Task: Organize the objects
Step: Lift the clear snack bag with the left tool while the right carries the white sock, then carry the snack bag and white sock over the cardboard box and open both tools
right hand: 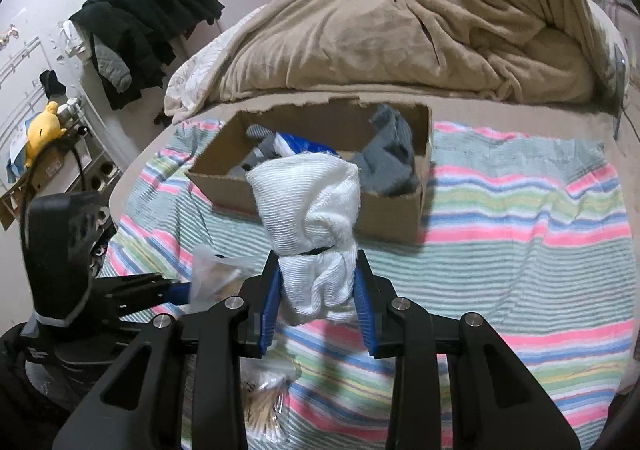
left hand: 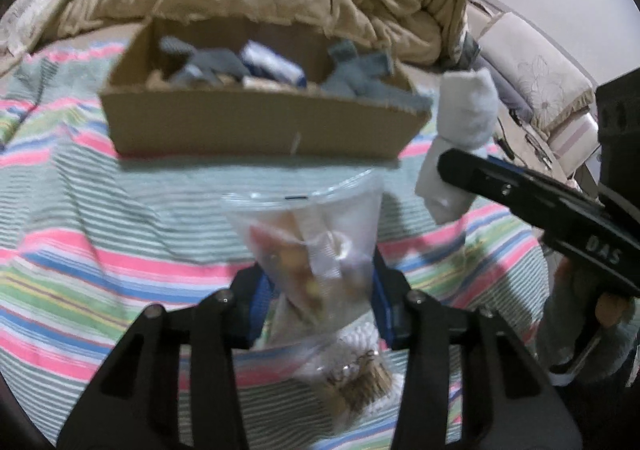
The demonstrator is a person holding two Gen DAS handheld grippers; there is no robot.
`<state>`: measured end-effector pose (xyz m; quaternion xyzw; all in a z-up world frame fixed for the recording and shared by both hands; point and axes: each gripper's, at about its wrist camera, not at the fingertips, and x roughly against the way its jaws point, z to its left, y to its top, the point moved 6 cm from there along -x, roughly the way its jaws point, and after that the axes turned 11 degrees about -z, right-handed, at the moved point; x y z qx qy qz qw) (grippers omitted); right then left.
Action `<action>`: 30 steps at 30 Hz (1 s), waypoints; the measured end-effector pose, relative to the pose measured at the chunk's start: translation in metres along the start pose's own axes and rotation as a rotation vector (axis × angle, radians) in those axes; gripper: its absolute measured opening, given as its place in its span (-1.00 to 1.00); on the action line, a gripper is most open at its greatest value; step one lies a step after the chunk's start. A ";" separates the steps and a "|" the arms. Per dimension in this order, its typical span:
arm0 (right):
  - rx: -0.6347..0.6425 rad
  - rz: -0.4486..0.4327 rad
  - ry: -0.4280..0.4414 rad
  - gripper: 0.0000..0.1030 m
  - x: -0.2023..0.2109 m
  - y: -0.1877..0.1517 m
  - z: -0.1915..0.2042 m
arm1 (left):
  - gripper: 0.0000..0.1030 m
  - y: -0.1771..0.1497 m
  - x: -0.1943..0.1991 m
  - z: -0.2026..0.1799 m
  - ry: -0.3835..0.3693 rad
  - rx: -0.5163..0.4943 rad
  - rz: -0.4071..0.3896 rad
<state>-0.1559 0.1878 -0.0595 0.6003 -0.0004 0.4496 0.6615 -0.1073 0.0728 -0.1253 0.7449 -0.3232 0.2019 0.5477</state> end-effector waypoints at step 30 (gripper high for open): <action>0.081 -0.002 -0.055 -0.31 -0.063 0.072 -0.002 | -0.14 0.118 0.022 0.088 0.063 0.017 -0.195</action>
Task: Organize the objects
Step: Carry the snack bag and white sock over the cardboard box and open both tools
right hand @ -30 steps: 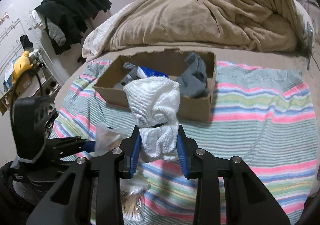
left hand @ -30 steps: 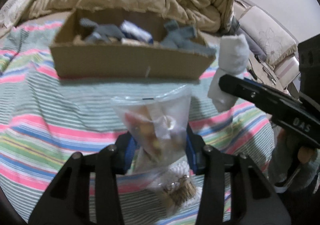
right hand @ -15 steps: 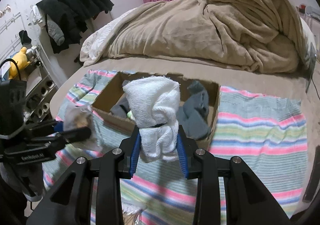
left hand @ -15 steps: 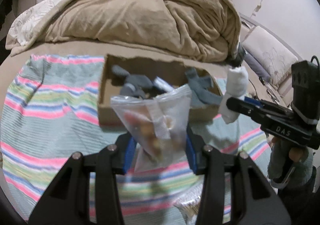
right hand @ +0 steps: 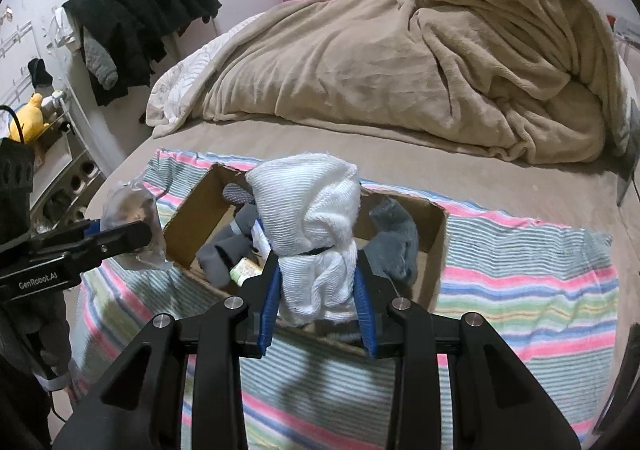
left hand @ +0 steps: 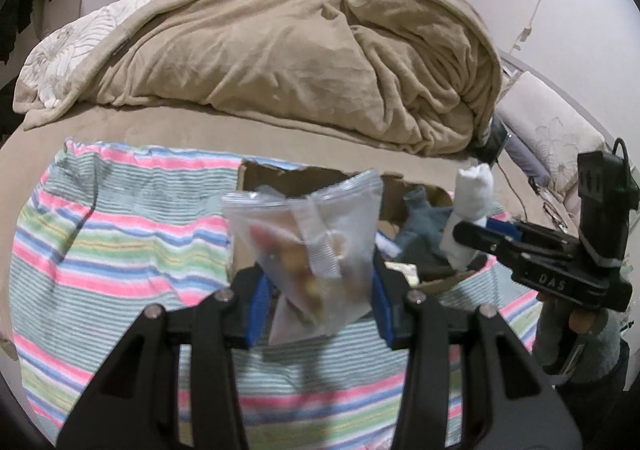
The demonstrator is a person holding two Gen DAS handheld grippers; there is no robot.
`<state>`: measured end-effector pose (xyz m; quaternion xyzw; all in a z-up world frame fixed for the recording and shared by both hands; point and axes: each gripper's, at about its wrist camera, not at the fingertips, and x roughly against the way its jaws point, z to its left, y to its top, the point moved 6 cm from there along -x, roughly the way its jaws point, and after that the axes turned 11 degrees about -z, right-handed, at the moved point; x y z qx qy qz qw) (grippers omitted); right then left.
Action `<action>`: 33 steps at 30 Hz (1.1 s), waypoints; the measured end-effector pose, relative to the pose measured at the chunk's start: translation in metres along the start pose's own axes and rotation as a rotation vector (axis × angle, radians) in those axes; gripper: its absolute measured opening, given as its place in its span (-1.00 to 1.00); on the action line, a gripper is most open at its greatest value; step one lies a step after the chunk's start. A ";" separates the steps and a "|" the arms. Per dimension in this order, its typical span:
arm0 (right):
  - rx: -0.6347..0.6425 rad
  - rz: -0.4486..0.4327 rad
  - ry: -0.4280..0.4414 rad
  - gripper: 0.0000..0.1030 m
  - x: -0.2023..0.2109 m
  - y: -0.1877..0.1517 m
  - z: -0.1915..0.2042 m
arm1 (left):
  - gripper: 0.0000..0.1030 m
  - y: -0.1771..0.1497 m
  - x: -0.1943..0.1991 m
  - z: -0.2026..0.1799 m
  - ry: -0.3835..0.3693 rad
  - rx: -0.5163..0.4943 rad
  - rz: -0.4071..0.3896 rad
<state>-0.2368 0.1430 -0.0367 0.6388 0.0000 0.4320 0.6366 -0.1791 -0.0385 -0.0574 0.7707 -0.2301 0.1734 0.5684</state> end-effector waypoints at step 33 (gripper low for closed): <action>-0.001 0.054 0.007 0.07 -0.049 -0.006 -0.007 | 0.27 0.000 -0.046 0.012 0.051 0.003 0.056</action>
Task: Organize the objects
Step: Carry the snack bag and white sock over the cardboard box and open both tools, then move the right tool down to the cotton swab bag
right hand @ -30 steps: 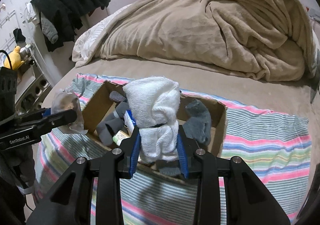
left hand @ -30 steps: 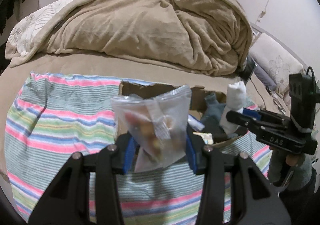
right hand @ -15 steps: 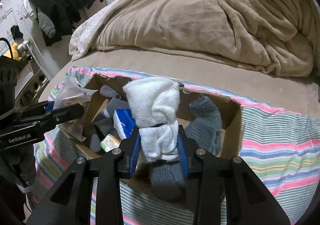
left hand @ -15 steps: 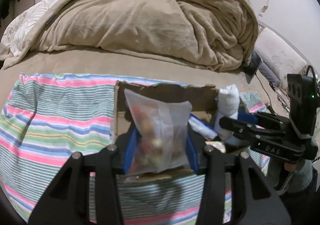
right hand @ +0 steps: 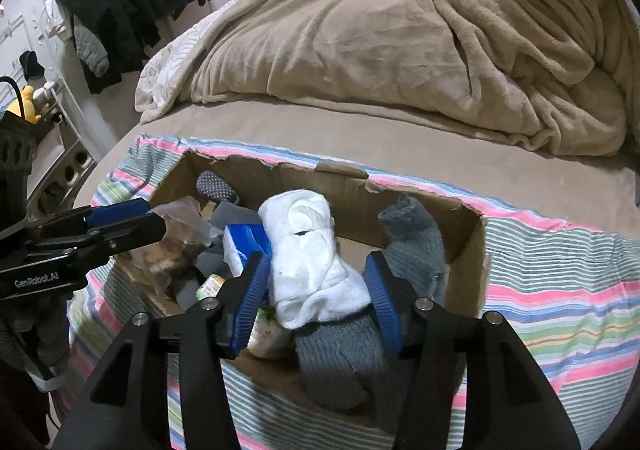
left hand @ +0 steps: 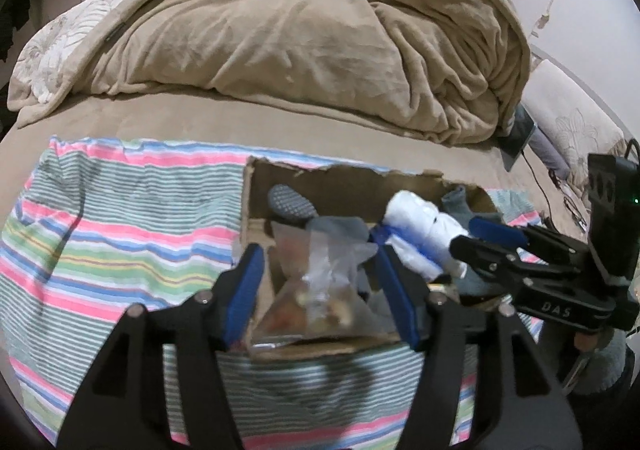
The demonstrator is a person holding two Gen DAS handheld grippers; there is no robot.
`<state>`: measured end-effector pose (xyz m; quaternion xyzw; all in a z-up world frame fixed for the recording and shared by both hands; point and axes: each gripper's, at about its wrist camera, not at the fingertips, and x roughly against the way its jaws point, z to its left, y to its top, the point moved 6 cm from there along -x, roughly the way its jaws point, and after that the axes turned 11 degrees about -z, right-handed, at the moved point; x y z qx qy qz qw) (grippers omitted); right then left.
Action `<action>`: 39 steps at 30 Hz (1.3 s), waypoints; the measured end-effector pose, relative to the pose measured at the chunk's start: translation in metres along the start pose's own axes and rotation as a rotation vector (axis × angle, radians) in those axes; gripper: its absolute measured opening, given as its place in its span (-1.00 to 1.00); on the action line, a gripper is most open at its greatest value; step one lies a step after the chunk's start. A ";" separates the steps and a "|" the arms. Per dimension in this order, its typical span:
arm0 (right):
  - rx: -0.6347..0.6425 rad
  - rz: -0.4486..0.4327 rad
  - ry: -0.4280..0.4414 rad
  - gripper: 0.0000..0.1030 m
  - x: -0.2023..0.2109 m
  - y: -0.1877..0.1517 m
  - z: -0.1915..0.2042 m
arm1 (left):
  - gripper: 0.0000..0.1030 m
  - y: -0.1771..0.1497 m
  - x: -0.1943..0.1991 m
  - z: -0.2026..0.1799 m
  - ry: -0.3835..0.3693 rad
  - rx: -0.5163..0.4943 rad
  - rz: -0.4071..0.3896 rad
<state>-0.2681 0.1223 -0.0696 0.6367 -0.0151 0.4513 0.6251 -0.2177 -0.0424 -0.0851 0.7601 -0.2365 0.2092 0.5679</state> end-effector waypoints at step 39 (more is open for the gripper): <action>-0.017 0.108 -0.007 0.46 0.087 -0.122 0.061 | 0.48 -0.096 0.106 0.006 0.023 0.052 0.031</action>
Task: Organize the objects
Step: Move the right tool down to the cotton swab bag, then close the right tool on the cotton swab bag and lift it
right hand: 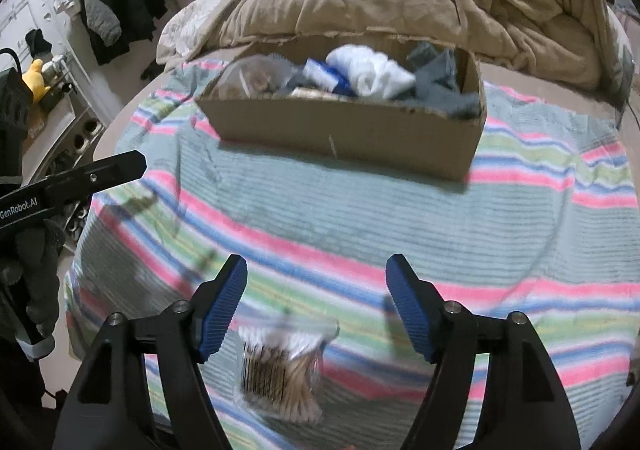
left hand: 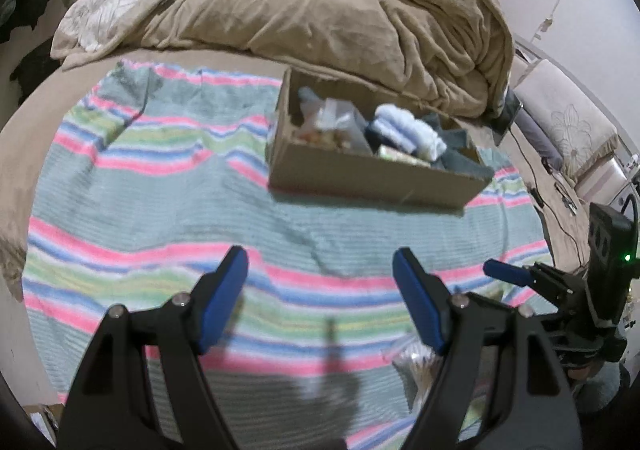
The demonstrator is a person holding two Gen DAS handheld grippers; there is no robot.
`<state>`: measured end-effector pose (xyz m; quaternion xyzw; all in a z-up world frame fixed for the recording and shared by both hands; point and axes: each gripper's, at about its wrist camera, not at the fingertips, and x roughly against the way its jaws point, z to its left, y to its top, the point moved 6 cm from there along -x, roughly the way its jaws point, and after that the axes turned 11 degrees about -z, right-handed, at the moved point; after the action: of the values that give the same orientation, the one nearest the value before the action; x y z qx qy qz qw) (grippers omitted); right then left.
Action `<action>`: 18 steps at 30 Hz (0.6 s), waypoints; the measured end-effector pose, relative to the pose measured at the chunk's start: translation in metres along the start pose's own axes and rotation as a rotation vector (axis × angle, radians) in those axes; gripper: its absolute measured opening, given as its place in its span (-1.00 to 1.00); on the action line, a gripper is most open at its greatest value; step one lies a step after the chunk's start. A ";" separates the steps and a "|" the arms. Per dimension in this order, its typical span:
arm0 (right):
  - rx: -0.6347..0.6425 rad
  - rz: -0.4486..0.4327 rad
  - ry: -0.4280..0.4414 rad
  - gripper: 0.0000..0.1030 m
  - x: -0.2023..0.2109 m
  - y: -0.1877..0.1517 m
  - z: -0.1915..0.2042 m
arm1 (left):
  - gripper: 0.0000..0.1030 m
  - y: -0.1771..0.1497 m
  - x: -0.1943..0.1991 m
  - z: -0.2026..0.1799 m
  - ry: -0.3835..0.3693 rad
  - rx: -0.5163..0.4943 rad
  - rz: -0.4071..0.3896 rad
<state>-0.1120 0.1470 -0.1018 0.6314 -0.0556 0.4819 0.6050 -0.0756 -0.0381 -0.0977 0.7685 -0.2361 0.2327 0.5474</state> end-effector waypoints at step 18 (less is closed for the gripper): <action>0.128 0.198 0.005 0.46 -0.029 -0.075 0.036 | 0.48 -0.030 0.002 0.003 -0.017 0.030 0.065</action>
<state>-0.0589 0.1228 -0.1679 0.6590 -0.0852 0.5434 0.5130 -0.0548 -0.0320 -0.1192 0.7705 -0.2622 0.2472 0.5257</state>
